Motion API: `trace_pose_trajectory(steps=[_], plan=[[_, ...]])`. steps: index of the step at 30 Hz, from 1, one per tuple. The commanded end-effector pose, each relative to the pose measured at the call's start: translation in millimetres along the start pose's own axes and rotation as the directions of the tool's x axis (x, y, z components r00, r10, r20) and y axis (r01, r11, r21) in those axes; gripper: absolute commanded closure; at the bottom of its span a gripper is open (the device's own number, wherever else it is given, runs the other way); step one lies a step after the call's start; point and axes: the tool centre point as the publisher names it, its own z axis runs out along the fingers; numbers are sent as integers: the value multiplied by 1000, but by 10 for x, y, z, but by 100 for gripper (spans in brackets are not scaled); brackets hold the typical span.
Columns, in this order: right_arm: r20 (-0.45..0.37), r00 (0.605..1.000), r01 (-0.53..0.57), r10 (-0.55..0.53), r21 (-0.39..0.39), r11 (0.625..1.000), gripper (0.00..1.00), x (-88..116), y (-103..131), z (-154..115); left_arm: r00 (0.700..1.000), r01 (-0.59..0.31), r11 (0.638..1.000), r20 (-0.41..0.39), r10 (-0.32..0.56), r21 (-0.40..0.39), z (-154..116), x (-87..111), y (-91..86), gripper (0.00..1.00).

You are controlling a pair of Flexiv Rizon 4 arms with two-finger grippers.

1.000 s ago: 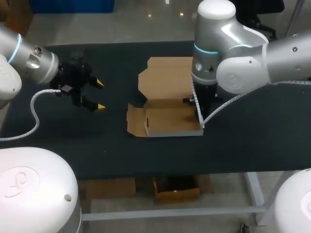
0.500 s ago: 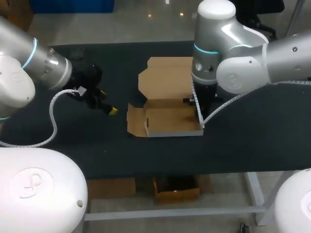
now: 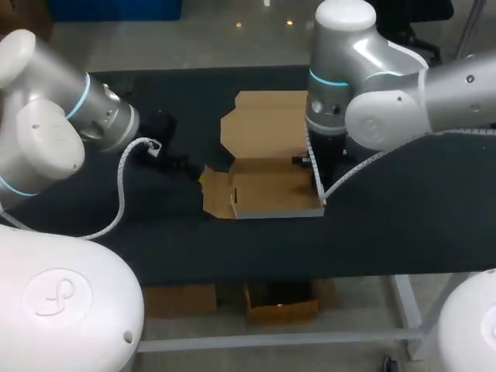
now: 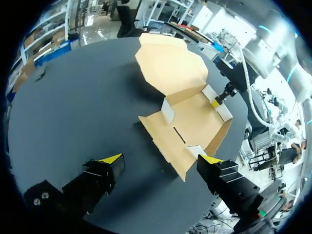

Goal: Assemble the packaging by folding the flat box into shape, placing the metal phone stand inside, and closing the box properly

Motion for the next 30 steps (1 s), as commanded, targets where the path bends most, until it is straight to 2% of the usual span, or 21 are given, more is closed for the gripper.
trace_pose_trajectory(steps=[1, 10, 11, 14, 21, 24, 26, 28, 30], plan=[[-1, 1000, 1, -1, 2, 1000, 100, -3, 0, -2, 958, 285, 955, -10, -287, -88, 118, -26, -76, 0], [-1, 1000, 1, -1, 2, 1000, 100, -3, 0, -2, 958, 282, 954, -20, -285, -105, 119, -29, -79, 0], [-1, 1000, 1, -1, 2, 1000, 100, -3, 0, -2, 952, 304, 948, 0, -305, -100, 133, -8, -61, 0], [-1, 1000, 1, -1, 2, 1000, 100, -3, 0, -2, 943, 329, 936, -8, -332, -126, 196, 32, -14, 0], [-1, 1000, 1, -1, 2, 1000, 100, -3, 0, -2, 907, 397, 900, -73, -415, -179, 326, 27, 30, 0], [-1, 1000, 1, -1, 2, 1000, 100, -3, 0, -2, 880, 442, 875, -93, -466, -195, 387, 3, 22, 2], [-1, 1000, 1, -1, 2, 1000, 100, -3, 0, -2, 867, 461, 863, -104, -488, -206, 434, -7, 22, 20], [-1, 1000, 1, -1, 2, 1000, 100, -3, 0, -2, 861, 470, 858, -108, -498, -208, 480, -9, 21, 46], [-1, 1000, 1, -1, 2, 1000, 100, -3, 0, -2, 858, 472, 856, -114, -501, -212, 525, -1, 15, 51]])
